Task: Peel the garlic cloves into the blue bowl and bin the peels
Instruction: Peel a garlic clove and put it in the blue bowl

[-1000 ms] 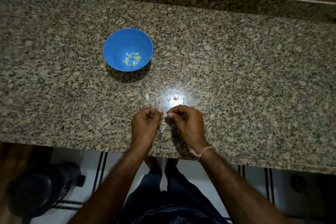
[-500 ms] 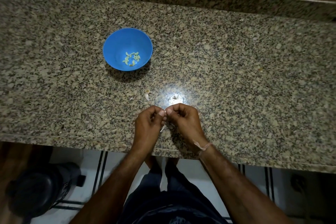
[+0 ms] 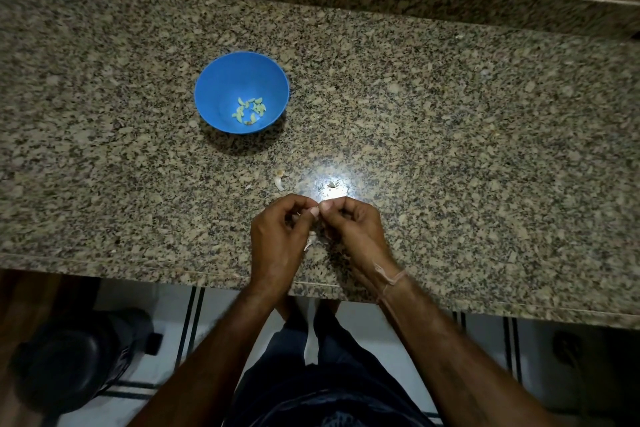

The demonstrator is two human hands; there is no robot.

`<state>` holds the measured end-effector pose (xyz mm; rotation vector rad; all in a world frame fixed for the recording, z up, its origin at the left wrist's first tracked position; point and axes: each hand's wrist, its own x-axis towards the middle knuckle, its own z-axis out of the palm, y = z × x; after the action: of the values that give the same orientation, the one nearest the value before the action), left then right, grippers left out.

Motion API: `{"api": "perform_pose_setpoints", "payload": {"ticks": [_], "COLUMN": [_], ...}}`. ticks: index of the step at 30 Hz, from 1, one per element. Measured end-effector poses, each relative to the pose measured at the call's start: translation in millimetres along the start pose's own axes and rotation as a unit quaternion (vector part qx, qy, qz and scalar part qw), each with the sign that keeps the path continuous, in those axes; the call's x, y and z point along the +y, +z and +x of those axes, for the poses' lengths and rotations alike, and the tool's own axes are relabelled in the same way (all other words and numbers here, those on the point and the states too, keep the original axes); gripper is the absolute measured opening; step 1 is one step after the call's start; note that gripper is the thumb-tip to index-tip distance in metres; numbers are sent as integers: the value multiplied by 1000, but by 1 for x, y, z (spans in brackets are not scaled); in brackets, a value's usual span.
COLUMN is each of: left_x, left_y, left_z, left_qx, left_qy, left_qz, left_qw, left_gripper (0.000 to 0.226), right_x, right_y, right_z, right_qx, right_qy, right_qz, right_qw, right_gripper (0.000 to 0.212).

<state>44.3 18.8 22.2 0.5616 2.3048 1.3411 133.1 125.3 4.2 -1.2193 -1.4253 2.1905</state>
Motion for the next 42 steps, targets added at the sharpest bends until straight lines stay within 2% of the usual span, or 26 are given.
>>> {"api": "perform_pose_setpoints", "payload": {"ticks": [5, 8, 15, 20, 23, 26, 29, 33, 37, 42], "left_x": [1, -2, -4, -3, -3, -3, 2, 0, -7, -10], "left_y": [1, 2, 8, 9, 9, 7, 8, 10, 10, 10], "left_z": [1, 2, 1, -1, -2, -3, -4, -2, 0, 0], "left_qx": [4, -1, 16, 11, 20, 18, 8, 35, 56, 45], "left_qy": [-56, -81, -94, -89, -88, -47, -5, -28, -68, -75], "left_qz": [-28, -46, -34, 0, 5, -25, -9, -5, -14, -3], "left_qw": [998, 996, 995, 996, 996, 998, 1000, 999, 996, 996], "left_gripper": [3, 10, 17, 25, 9, 18, 12, 5, 3, 6], "right_x": [2, 4, 1, 2, 3, 4, 4, 5, 5, 4], "right_y": [0, 0, -1, 0, -2, -3, -3, -8, -15, -8], "right_z": [0, -2, -4, -2, -1, -1, -1, 0, 7, 9], "right_qx": [-13, -16, -34, -23, -9, -10, -28, -12, 17, -31], "right_qy": [-38, -38, -54, -40, -24, -4, -2, -8, -98, -148], "right_qz": [-14, -9, -25, 7, 30, 76, 95, 39, -106, -162], "right_qw": [999, 999, 998, 999, 999, 997, 995, 999, 989, 975], "right_gripper": [9, 9, 12, 11, 13, 17, 20, 16, 14, 7]}}
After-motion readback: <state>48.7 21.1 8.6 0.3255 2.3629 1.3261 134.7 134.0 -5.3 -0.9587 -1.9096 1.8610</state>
